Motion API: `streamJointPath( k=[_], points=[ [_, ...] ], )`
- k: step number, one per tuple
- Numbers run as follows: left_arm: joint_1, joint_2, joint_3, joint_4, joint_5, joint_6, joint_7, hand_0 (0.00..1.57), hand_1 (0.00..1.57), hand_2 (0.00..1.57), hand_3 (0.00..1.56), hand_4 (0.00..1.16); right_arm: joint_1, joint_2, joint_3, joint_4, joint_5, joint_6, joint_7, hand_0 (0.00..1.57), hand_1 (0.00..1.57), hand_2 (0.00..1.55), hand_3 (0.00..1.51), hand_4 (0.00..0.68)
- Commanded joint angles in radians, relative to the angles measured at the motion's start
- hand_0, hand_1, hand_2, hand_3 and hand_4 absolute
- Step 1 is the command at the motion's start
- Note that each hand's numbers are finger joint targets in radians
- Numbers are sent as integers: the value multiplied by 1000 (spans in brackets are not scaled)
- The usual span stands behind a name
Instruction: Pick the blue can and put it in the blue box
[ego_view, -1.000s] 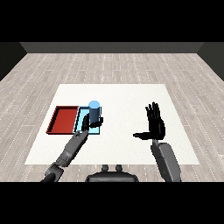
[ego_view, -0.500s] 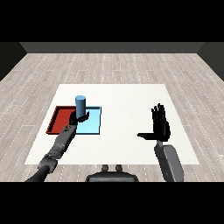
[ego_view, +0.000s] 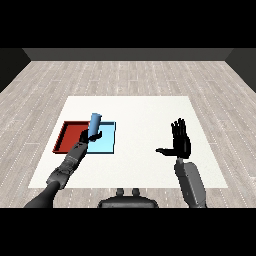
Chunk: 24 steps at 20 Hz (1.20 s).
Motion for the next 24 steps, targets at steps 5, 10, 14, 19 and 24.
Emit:
streamJointPath(
  k=[5,10,14,19,24],
  points=[
    [-18,-47,-31,154,-62,-37,69,1528,1528,1446,726,865,-13,-24,-47,79,-30,61,-6,0,0,0,0,0],
    [-6,-70,36,153,-2,-80,107,1571,1571,1487,0,633,23,8,-29,91,-14,78,-65,0,0,0,0,0],
    [-19,-78,-26,177,-76,-48,140,0,0,0,0,588,-36,46,-16,130,8,61,-89,0,0,0,0,0],
    [28,-30,-14,151,-81,75,34,0,0,0,0,0,-39,32,-41,98,-10,56,-48,0,0,0,0,0],
    [35,-64,116,-31,34,310,-200,0,0,0,0,0,24,34,-27,33,-30,85,-47,0,0,0,0,0]
  ],
)
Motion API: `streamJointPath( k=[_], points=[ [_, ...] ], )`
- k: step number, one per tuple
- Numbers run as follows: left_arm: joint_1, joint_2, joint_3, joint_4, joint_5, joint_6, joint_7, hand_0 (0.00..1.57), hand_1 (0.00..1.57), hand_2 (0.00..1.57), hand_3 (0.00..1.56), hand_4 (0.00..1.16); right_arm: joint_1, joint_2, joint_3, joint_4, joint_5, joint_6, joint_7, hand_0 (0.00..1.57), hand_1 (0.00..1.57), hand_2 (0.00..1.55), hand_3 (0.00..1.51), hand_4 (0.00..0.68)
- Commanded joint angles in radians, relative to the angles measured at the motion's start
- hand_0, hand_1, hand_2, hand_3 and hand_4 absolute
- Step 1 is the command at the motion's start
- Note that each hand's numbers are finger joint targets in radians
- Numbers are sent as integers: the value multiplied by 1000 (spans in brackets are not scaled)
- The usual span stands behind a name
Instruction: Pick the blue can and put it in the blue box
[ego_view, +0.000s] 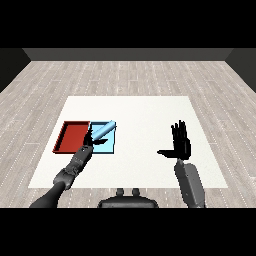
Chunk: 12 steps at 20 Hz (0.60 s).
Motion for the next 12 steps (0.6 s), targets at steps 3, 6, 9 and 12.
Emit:
streamJointPath(
  k=[3,6,9,12],
  points=[
    [72,16,94,-212,78,53,-326,0,0,0,0,0,-21,5,4,-26,10,-19,18,0,0,0,0,0],
    [117,12,89,-345,96,-97,-447,0,0,0,0,0,18,5,14,-70,-5,-11,40,0,0,0,0,0],
    [152,-24,68,-497,108,-148,-522,0,0,0,0,0,15,-27,-7,-17,10,7,28,0,0,0,0,0],
    [292,-26,34,-657,124,-228,-560,0,0,0,0,0,45,-16,20,-29,31,6,25,0,0,0,0,0]
  ],
)
